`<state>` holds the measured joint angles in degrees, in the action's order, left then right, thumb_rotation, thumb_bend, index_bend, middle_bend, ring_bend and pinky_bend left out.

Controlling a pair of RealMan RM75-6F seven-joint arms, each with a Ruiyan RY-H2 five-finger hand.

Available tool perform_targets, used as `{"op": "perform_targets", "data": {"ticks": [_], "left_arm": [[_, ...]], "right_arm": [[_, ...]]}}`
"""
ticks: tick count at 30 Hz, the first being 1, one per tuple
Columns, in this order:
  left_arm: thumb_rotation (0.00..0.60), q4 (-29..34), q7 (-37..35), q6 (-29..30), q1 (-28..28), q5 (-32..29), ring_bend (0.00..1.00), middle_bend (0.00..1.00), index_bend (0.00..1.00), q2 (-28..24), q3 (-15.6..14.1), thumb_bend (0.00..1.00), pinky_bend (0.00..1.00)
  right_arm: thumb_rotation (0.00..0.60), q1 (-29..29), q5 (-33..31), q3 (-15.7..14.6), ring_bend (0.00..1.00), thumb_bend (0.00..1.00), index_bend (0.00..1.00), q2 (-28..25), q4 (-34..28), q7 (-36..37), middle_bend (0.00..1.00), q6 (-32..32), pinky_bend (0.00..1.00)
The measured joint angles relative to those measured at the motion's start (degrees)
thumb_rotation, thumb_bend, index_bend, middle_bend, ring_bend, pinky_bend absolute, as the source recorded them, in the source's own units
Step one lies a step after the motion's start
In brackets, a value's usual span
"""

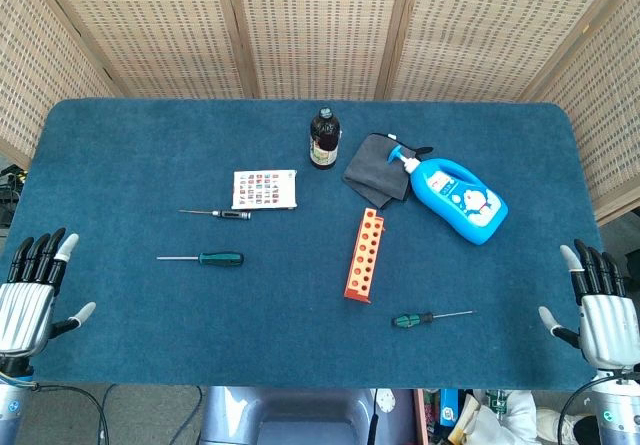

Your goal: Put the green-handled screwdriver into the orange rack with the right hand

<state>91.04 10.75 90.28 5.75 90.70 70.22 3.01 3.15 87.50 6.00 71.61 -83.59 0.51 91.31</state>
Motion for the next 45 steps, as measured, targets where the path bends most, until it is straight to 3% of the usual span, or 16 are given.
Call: {"op": "perform_targets", "data": {"ticks": [19, 22, 27, 37, 45], "left_arm": [[0.600, 2.89, 3.74, -1.09, -0.47, -1.38, 0.00, 0.00, 0.00, -1.64, -0.47, 0.00, 0.00], [0.600, 2.92, 3.68, -1.10, -0.46, -1.45, 0.00, 0.00, 0.00, -1.66, -0.40, 0.00, 0.00], [0.600, 2.96, 3.72, -1.17, -0.47, -1.44, 0.00, 0.00, 0.00, -1.68, -0.43, 0.00, 0.00], [0.600, 3.00, 3.02, -1.35, -0.42, -1.55, 0.00, 0.00, 0.00, -1.85, -0.36, 0.00, 0.00], [0.600, 2.68, 2.49, -2.00, -0.15, -1.81, 0.00, 0.00, 0.00, -1.84, -0.33, 0.00, 0.00]], "right_arm": [[0.600, -0.38, 1.05, -0.41, 0.00, 0.21, 0.04, -0.52, -0.74, -0.08, 0.00, 0.89, 0.00], [0.600, -0.39, 1.53, -0.67, 0.00, 0.21, 0.09, -0.63, -1.19, 0.10, 0.00, 0.95, 0.00], [0.600, -0.26, 2.95, -1.49, 0.00, 0.23, 0.25, -0.86, -2.38, 1.00, 0.00, 0.74, 0.00], [0.600, 1.50, 6.63, -4.14, 0.00, 0.23, 0.35, 0.20, -5.79, -2.34, 0.00, -2.99, 0.00], [0.600, 4.06, 6.85, -5.09, 0.00, 0.23, 0.36, 2.98, -8.55, -6.42, 0.00, -8.75, 0.00]]}}
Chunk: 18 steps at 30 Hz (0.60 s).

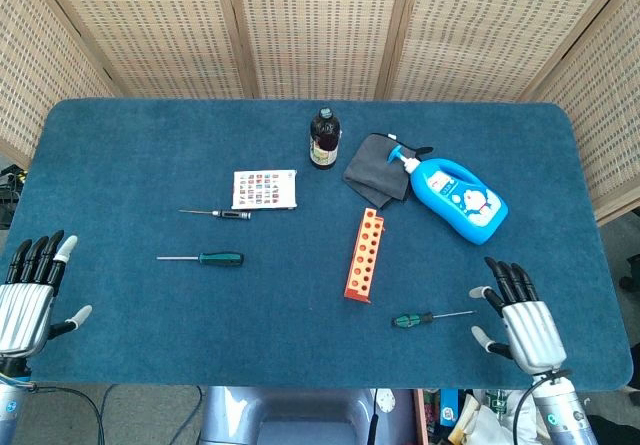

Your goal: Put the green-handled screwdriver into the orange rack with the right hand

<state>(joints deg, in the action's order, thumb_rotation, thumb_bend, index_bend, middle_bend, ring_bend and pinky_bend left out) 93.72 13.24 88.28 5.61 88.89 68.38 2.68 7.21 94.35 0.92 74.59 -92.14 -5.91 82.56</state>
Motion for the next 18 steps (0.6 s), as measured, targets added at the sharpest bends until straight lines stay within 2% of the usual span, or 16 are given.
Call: {"op": "perform_targets", "data": {"ticks": [8, 18], "left_arm": [[0.600, -0.13, -0.12, 0.03, 0.01, -0.06, 0.00, 0.00, 0.00, 0.05, 0.04, 0.00, 0.00], [0.600, -0.19, 0.41, -0.36, 0.16, -0.07, 0.00, 0.00, 0.00, 0.25, -0.08, 0.00, 0.00]], "right_arm": [[0.600, 2.21, -1.93, -0.28, 0.00, 0.23, 0.37, 4.46, -0.29, -4.71, 0.00, -5.10, 0.00], [0.600, 3.84, -4.00, -0.49, 0.00, 0.23, 0.37, 8.09, 1.04, -6.71, 0.00, -8.54, 0.00]]}}
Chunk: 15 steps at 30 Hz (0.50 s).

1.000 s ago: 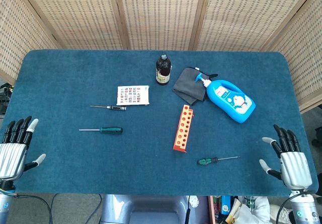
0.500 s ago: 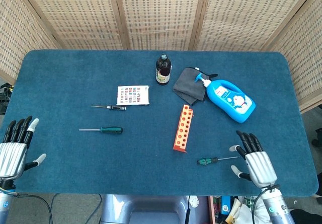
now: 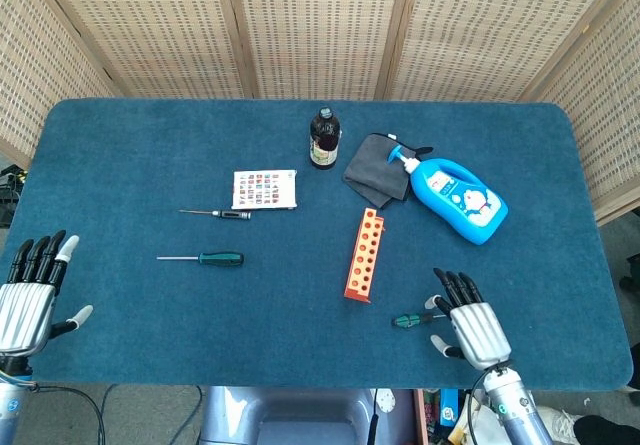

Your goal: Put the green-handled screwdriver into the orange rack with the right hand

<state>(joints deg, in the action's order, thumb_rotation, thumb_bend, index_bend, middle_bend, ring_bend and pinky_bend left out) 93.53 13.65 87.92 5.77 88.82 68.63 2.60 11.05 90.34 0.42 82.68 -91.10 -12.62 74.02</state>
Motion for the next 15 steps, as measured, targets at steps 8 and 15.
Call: {"op": "perform_targets", "data": {"ticks": [8, 15], "left_arm": [[0.600, 0.08, -0.32, 0.30, -0.11, -0.29, 0.00, 0.00, 0.00, -0.10, 0.22, 0.00, 0.00], [0.600, 0.08, -0.83, 0.46, -0.17, -0.26, 0.00, 0.00, 0.00, -0.32, 0.28, 0.00, 0.00]], "right_arm": [[0.600, 1.57, -2.21, 0.56, 0.00, 0.23, 0.37, 1.53, -0.32, -1.68, 0.00, -3.03, 0.00], [0.600, 3.30, -5.33, 1.54, 0.00, 0.23, 0.38, 2.94, -0.71, -3.72, 0.00, -6.17, 0.00]]}}
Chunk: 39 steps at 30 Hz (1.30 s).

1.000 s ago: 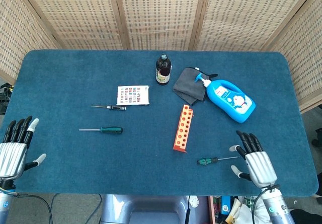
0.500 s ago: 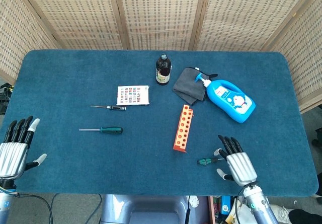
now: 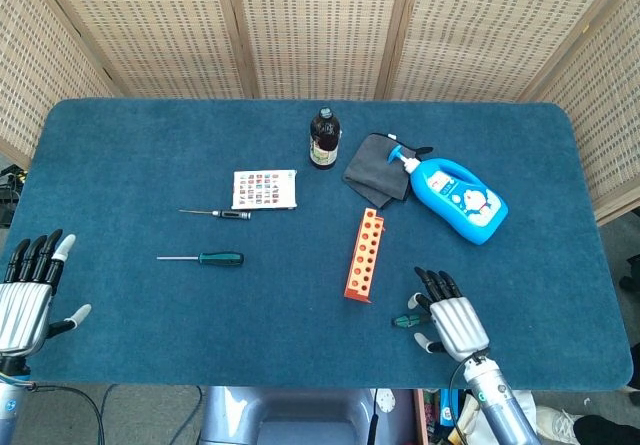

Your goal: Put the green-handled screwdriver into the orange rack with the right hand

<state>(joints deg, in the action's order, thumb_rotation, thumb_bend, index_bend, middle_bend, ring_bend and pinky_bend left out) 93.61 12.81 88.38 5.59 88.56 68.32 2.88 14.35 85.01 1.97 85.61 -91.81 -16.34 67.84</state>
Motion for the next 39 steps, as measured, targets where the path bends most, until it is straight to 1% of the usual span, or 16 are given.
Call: {"op": "perform_targets", "data": {"ticks": [14, 39], "left_arm": [[0.600, -0.15, 0.17, -0.61, 0.21, -0.41, 0.00, 0.00, 0.00, 0.15, 0.01, 0.00, 0.00], [0.600, -0.19, 0.32, -0.59, 0.33, -0.30, 0.00, 0.00, 0.00, 0.31, 0.03, 0.00, 0.00]], "right_arm": [[0.600, 2.23, -4.84, 0.52, 0.00, 0.23, 0.40, 2.64, 1.74, -2.08, 0.00, -3.99, 0.00], [0.600, 4.28, -7.91, 0.71, 0.00, 0.23, 0.45, 4.44, 3.96, -2.58, 0.00, -5.55, 0.00]]}}
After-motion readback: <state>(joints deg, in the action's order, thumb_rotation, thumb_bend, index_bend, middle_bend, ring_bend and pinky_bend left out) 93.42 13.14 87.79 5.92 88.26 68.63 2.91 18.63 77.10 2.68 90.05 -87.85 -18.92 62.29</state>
